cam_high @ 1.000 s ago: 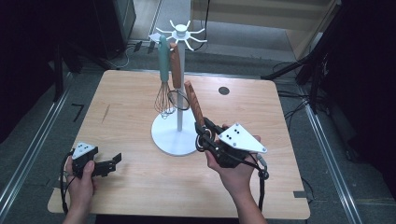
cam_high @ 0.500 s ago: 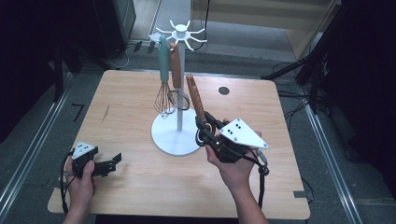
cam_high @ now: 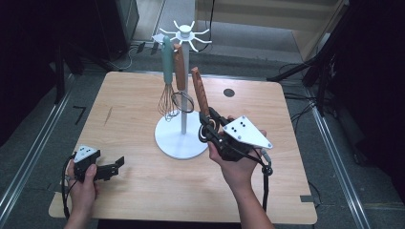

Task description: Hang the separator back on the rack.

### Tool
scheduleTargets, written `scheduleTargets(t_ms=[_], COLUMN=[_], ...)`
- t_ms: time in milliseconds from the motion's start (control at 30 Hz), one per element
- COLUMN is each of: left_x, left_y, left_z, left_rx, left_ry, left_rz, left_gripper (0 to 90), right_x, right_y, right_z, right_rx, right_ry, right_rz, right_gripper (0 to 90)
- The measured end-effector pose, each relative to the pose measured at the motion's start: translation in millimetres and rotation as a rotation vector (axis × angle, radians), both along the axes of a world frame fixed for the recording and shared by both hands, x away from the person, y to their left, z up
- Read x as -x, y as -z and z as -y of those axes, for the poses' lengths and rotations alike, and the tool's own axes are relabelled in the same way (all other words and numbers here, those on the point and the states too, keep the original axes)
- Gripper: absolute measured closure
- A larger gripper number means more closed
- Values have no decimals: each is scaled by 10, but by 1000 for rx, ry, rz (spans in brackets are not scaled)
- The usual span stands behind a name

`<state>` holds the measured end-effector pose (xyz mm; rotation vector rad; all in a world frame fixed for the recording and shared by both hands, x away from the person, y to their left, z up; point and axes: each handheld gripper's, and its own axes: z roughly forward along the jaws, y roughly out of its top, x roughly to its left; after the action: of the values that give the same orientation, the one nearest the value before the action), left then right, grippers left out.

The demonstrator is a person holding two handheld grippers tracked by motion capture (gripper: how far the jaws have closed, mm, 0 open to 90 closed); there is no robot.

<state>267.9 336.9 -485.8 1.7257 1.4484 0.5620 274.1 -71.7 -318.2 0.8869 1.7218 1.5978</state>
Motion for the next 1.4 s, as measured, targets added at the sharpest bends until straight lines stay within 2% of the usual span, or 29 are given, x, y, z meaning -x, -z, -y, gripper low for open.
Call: scheduleTargets(t_ms=[1033,1400], left_x=[-5,-5], left_y=[4,4], left_z=[-6,-3], left_rx=[8,10], left_ry=[0,-1], left_rz=[0,1], left_gripper=[2,2], right_x=[-131,-165], right_y=[-249,-297], right_z=[-8,-49], right_rx=[-43,-29], right_ry=[56,56], right_rz=[38,40], right_gripper=[719,719])
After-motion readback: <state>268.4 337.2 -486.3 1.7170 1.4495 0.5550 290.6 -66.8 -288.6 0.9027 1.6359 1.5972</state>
